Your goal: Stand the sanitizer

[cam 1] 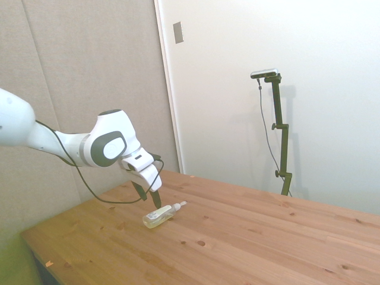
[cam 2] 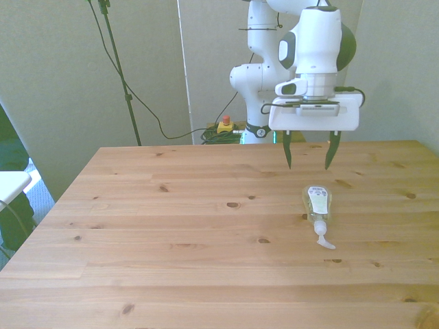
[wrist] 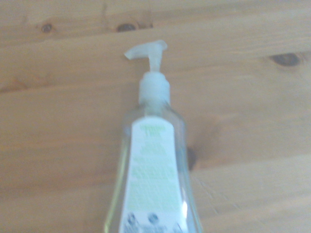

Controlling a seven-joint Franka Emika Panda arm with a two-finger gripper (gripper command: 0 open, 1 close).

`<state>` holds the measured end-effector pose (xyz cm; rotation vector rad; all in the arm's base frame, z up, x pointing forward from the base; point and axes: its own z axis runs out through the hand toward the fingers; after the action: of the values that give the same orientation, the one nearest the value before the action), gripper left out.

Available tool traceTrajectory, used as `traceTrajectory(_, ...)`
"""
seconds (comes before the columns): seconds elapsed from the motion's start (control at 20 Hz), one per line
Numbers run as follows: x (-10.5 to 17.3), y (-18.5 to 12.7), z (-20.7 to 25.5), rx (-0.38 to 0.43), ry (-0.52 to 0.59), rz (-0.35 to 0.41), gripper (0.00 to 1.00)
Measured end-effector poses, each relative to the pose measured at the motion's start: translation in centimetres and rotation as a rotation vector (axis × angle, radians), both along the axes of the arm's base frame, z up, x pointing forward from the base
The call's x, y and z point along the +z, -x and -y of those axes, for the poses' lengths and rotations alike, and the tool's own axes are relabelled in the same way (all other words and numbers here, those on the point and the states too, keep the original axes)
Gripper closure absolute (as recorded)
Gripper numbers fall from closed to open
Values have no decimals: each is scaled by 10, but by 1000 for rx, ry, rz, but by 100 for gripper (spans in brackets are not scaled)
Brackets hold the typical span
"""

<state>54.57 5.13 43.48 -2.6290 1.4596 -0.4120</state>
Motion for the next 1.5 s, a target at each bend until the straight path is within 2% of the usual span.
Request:
traceTrajectory(0.25,-13,-52,-14,-66,17,30,0)
traceTrajectory(0.5,-33,-83,-5,-104,19,21,0)
traceTrajectory(0.8,-55,-104,0,-116,32,4,0)
traceTrajectory(1.25,-81,-120,7,-130,43,-27,0)
traceTrajectory(1.3,-82,-120,7,-131,43,-31,100)
traceTrajectory(1.5,-85,-121,8,-134,37,-39,100)
